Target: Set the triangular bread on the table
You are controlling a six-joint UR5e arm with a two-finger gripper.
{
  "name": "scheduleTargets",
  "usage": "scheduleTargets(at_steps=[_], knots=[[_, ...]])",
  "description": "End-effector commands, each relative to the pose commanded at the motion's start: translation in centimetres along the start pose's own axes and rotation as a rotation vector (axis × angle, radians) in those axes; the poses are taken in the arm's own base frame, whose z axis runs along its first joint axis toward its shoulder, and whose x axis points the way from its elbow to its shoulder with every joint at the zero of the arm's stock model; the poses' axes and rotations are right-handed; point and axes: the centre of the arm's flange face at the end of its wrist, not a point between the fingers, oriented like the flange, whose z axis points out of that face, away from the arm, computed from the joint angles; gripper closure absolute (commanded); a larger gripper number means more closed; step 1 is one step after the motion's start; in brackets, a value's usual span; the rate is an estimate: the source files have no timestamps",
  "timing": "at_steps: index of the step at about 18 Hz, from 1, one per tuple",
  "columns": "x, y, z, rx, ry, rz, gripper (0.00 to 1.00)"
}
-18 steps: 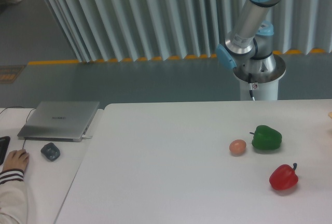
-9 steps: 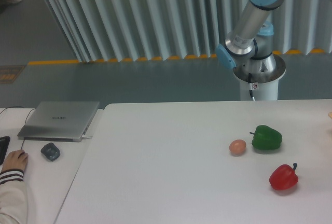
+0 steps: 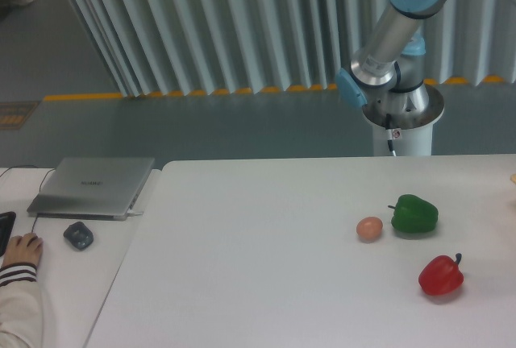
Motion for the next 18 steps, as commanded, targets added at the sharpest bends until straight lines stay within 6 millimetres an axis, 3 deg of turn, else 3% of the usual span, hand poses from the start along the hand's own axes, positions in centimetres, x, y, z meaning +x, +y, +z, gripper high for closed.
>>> scheduleTargets(at_steps=[6, 11, 18], knots=[[0.1, 0.0, -0.5, -0.042, -0.003, 0.003, 0.78], [-0.1, -0.4, -3.0, -0.03, 0.042, -0.013, 0.78], [1.8, -0.8, -6.8, 0.081, 0.116, -0.046, 0.78]])
